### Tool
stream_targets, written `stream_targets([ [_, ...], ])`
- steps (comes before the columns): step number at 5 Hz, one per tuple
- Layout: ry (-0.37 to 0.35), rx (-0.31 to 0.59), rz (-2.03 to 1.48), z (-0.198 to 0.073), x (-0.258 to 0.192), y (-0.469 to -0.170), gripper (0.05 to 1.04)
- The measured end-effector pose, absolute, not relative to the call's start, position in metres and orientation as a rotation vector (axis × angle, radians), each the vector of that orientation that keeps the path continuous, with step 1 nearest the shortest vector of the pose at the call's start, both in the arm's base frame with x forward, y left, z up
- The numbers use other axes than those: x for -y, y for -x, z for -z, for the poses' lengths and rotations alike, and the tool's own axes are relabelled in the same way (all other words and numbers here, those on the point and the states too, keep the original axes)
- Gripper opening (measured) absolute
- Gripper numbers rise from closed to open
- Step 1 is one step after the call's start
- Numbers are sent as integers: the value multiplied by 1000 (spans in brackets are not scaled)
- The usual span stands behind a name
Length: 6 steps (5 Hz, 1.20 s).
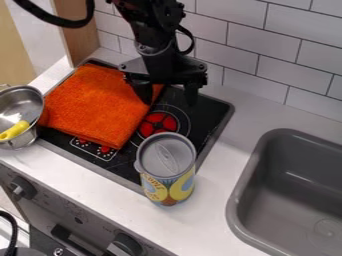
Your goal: Moved to the side
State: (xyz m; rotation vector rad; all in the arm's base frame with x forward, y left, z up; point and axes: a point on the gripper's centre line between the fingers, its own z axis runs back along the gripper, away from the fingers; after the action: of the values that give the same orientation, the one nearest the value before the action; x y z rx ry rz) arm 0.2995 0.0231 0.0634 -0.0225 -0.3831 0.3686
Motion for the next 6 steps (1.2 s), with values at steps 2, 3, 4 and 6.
stream_targets([
  [2,22,381,-402,-56,-36,-298,1001],
  [3,12,423,-482,-51,-47,-299,1001],
  [4,-10,394,-488,-59,-64,-301,1001],
  [6,-95,335,-412,-50,-94,-294,675],
])
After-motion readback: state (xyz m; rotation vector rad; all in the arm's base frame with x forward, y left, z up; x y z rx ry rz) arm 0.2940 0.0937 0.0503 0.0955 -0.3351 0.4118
